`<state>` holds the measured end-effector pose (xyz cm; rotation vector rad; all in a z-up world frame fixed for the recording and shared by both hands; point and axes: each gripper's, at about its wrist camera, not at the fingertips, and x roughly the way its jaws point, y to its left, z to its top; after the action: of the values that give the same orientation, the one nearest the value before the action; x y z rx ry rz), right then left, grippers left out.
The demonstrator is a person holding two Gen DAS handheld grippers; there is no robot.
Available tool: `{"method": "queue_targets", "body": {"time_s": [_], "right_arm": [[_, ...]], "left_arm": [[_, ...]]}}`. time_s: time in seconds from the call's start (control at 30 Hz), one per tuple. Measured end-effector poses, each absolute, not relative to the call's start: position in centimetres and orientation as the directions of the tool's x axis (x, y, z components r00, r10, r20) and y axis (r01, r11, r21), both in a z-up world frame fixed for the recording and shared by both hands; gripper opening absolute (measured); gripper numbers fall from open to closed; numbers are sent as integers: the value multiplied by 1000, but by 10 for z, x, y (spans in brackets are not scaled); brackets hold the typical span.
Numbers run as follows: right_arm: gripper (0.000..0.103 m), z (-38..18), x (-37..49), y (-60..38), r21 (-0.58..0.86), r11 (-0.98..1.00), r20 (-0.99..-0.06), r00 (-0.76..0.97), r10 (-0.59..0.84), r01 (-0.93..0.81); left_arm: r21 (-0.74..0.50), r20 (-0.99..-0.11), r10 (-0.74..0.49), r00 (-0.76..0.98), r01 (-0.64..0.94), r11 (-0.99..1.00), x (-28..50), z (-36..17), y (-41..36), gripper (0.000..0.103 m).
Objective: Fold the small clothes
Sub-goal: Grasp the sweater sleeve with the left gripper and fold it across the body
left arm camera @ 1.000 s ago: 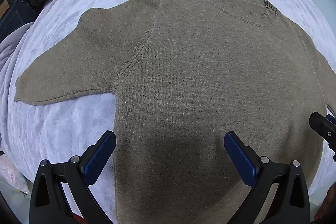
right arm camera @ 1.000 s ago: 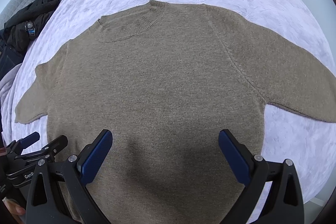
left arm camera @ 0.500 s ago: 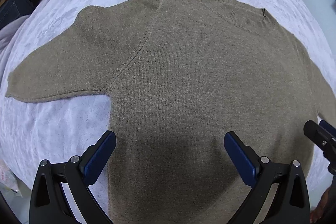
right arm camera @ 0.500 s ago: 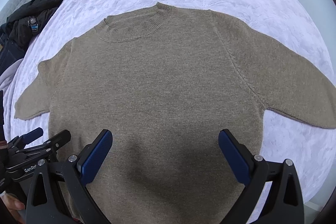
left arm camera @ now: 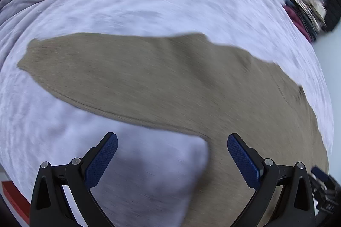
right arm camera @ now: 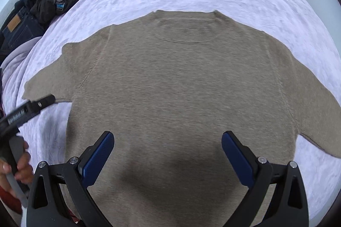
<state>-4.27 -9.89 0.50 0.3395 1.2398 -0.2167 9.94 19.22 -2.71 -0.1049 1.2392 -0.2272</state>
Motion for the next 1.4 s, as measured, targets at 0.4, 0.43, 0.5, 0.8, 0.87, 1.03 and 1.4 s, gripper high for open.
{"method": "queue_targets", "body": {"time_s": [0.4, 0.43, 0.5, 0.8, 0.87, 1.03, 1.4], "right_arm": [[101, -11, -16, -44, 210, 953, -942, 306, 137, 219], [100, -13, -14, -40, 218, 954, -941, 303, 149, 207], [100, -15, -11, -32, 226, 956, -941, 296, 164, 189], [89, -7, -2, -10, 259, 958, -933, 289, 215, 120], [78, -7, 0, -9, 281, 953, -928, 287, 240, 111], [70, -11, -1, -10, 335, 935, -916, 274, 293, 120], [70, -2, -23, -57, 357, 910, -902, 331, 278, 208]], "left_arm": [[-542, -808, -415, 419, -251, 802, 155, -92, 347, 103], [-555, -799, -424, 426, -253, 793, 158, -96, 349, 103], [-559, -791, -422, 442, -245, 792, 164, -96, 348, 103], [-572, -776, -427, 465, -232, 787, 187, -93, 352, 5], [-563, -785, -416, 459, -247, 789, 185, -97, 356, 5], [-531, -758, -385, 526, -155, 833, 177, -62, 340, 5], [-496, -653, -555, 515, 262, 828, 163, 42, 200, 5]]}}
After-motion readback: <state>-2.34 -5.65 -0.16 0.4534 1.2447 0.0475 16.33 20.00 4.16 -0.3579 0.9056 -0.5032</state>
